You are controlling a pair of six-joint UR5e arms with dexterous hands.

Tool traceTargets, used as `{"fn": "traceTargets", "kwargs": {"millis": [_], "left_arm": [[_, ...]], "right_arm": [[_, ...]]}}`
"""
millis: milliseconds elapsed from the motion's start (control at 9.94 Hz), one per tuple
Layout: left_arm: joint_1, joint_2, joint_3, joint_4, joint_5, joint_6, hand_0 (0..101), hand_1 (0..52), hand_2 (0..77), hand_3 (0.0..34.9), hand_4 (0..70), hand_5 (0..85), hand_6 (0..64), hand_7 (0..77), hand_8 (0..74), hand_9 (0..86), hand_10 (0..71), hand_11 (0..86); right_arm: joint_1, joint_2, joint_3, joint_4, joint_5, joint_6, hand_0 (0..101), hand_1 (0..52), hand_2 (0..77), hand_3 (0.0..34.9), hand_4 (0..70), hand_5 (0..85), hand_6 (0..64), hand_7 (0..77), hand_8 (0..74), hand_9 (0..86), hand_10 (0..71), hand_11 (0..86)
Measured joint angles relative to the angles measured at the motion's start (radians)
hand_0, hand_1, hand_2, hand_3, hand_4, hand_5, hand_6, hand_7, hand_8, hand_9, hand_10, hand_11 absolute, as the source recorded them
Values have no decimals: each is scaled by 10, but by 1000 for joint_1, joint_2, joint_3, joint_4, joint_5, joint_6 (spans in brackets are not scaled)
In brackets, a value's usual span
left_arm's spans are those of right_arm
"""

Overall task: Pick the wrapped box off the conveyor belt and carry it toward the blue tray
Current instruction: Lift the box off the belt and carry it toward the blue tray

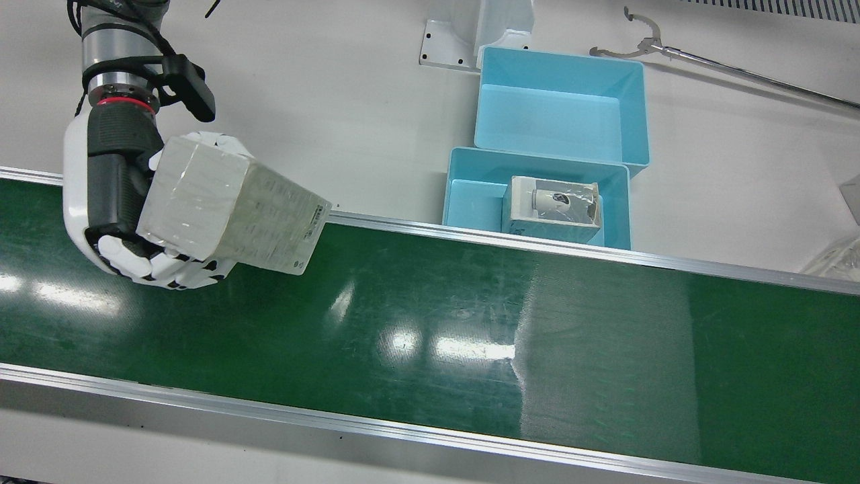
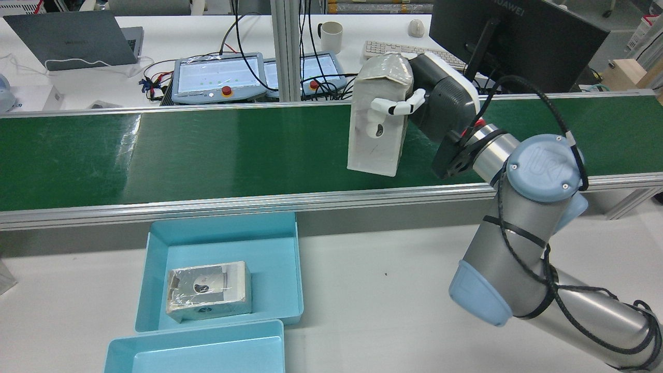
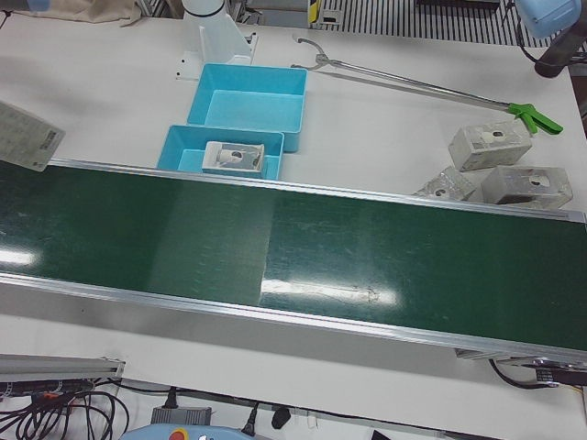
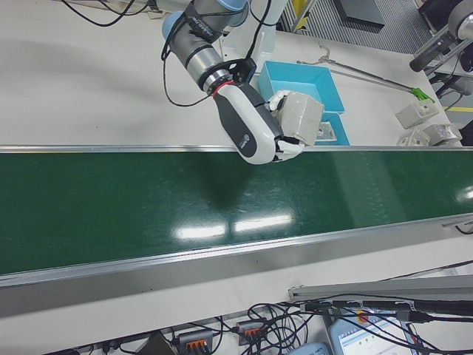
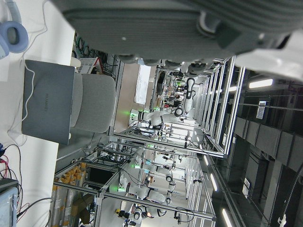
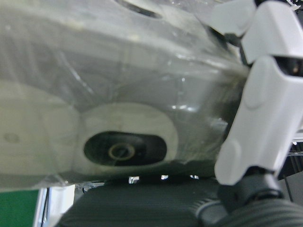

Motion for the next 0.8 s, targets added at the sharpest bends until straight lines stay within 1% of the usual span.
{"fn": "traceTargets", "kwargs": {"millis": [101, 201, 302, 402, 503, 603, 704, 804], "left_arm": [[0, 0, 0, 0, 0, 0, 0, 0, 5, 0, 0, 11, 0, 5, 5, 0, 5, 0], [0, 0, 0, 0, 0, 0, 0, 0, 5, 0, 0, 11, 0, 5, 5, 0, 5, 0], [0, 0, 0, 0, 0, 0, 0, 0, 11, 0, 0, 11, 0, 5, 5, 0, 5, 0], [0, 0, 0, 0, 0, 0, 0, 0, 11, 0, 0, 11, 0, 5, 5, 0, 5, 0], [0, 0, 0, 0, 0, 0, 0, 0, 5, 0, 0, 11, 0, 5, 5, 0, 5, 0], [0, 0, 0, 0, 0, 0, 0, 0, 5, 0, 0, 11, 0, 5, 5, 0, 5, 0], [0, 0, 0, 0, 0, 0, 0, 0, 11, 0, 0, 11, 0, 5, 5, 0, 0, 0], [0, 0, 0, 0, 0, 0, 0, 0, 11, 0, 0, 11, 0, 5, 5, 0, 5, 0]], "right_arm": [[-68, 20, 4, 1, 40, -17, 492, 11, 496, 0, 485, 731, 600, 704, 704, 753, 633, 780], [-149, 50, 2, 3, 97, -42, 487, 11, 496, 0, 496, 731, 611, 698, 709, 753, 676, 785], [-226, 92, -2, 6, 149, -93, 488, 11, 502, 0, 502, 731, 616, 698, 704, 753, 698, 791], [-293, 132, -5, 10, 197, -152, 481, 11, 502, 0, 502, 731, 616, 698, 704, 753, 698, 791], [-354, 161, -9, 23, 245, -201, 472, 11, 502, 0, 502, 731, 616, 698, 704, 753, 698, 791], [-403, 176, -22, 45, 281, -233, 472, 11, 502, 0, 502, 731, 616, 698, 704, 753, 698, 791], [-431, 182, -44, 66, 298, -248, 463, 11, 502, 0, 502, 731, 616, 698, 698, 753, 698, 791], [-445, 184, -67, 81, 299, -255, 488, 11, 502, 0, 502, 731, 616, 698, 660, 764, 622, 829]]}}
